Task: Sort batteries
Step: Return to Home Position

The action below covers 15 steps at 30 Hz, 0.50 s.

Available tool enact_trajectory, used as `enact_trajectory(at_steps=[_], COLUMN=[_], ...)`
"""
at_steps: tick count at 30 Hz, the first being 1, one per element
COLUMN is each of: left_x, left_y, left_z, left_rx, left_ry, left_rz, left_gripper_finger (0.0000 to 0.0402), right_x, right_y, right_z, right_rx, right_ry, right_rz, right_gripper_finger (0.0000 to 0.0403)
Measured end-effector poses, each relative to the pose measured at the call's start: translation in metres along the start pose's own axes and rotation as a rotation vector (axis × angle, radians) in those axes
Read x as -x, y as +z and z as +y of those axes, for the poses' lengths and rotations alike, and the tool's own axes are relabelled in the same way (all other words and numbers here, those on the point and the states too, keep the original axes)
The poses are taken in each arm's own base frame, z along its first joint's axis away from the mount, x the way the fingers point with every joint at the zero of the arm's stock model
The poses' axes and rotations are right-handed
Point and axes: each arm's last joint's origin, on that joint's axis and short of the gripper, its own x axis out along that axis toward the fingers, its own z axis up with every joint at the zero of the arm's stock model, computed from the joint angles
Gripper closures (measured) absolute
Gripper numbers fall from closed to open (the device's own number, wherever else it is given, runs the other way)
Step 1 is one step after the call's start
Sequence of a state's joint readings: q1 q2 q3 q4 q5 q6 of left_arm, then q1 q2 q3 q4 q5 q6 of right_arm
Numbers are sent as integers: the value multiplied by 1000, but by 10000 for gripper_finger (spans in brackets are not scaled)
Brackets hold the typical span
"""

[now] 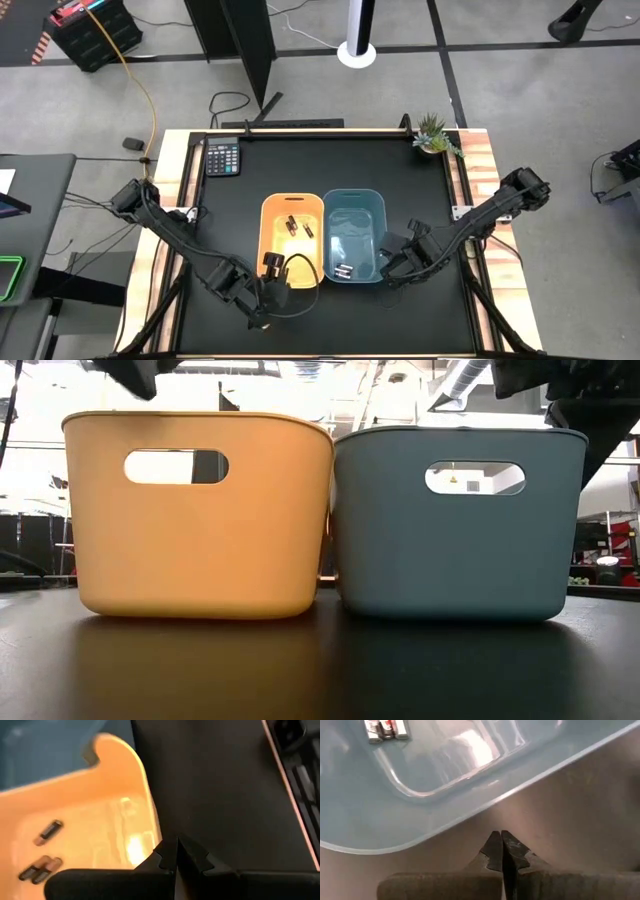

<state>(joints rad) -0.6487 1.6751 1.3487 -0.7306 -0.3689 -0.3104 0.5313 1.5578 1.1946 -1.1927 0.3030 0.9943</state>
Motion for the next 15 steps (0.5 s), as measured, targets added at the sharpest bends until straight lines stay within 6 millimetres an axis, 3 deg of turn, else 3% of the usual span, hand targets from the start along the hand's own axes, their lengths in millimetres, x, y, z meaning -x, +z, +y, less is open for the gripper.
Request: enact_trajectory(at_steps=[8,15], left_x=[44,81], left_y=[12,13], left_z=[16,37], left_rx=[-15,-41], left_ry=[48,120], left_rz=[-206,-365], left_gripper_finger=[400,400], right_x=[6,33], right_y=[-7,-14], right_z=[2,8], right_rx=[39,178], right_ry=[-37,-24], right_rz=[-69,-295], right_gripper_finger=[394,394])
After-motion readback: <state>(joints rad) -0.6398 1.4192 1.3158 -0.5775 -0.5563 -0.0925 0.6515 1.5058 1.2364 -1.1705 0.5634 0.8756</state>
